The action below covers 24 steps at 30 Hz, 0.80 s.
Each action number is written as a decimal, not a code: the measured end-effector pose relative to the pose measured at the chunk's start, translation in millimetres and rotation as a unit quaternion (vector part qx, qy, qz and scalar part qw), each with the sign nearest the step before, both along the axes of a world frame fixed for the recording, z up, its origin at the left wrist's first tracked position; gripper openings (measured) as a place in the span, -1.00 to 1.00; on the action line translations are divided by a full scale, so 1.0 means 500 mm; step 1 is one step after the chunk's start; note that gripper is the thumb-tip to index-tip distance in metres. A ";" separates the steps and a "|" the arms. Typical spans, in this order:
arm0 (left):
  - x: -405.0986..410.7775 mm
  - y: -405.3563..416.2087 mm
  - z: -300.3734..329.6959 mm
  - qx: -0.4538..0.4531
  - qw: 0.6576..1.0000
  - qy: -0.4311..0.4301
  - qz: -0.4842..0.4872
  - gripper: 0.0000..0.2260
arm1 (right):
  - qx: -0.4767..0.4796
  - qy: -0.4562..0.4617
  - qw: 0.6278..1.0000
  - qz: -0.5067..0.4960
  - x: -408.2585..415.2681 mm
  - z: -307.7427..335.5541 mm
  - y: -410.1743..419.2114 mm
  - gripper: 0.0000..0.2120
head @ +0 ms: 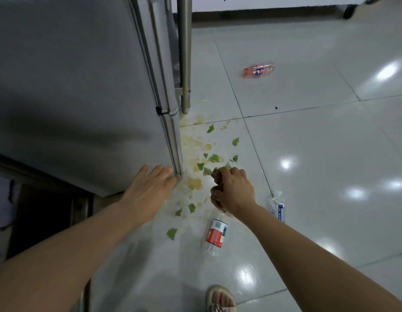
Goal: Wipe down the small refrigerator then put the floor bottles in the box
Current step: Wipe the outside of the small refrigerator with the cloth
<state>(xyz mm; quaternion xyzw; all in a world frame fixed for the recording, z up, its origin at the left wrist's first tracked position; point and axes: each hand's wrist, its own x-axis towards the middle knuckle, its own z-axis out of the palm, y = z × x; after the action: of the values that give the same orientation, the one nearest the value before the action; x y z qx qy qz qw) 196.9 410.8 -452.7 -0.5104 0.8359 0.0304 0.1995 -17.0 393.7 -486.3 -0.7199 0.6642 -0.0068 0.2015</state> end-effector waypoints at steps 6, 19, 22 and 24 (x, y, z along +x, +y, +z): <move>-0.073 -0.024 0.278 -0.015 0.999 0.036 -0.024 -0.39 | -0.002 0.015 1.000 -0.021 -0.067 0.288 0.007 -0.62; -0.101 -0.043 0.743 -0.046 0.996 0.073 -0.019 -0.43 | -0.052 0.004 0.998 -0.044 -0.126 0.791 0.007 -0.60; -0.129 -0.040 0.802 -0.037 0.995 0.089 0.006 -0.43 | -0.066 -0.004 0.997 -0.024 -0.163 0.860 -0.003 -0.62; -0.158 -0.050 0.841 -0.034 0.995 0.095 0.023 -0.47 | -0.083 -0.005 0.997 -0.007 -0.196 0.897 -0.021 -0.63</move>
<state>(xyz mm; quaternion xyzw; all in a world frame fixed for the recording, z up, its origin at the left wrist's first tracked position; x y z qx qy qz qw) 117.9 386.1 -32.5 -0.5310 0.8395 0.0554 0.1011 -114.9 383.4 -37.7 -0.7294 0.6654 -0.0664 0.1444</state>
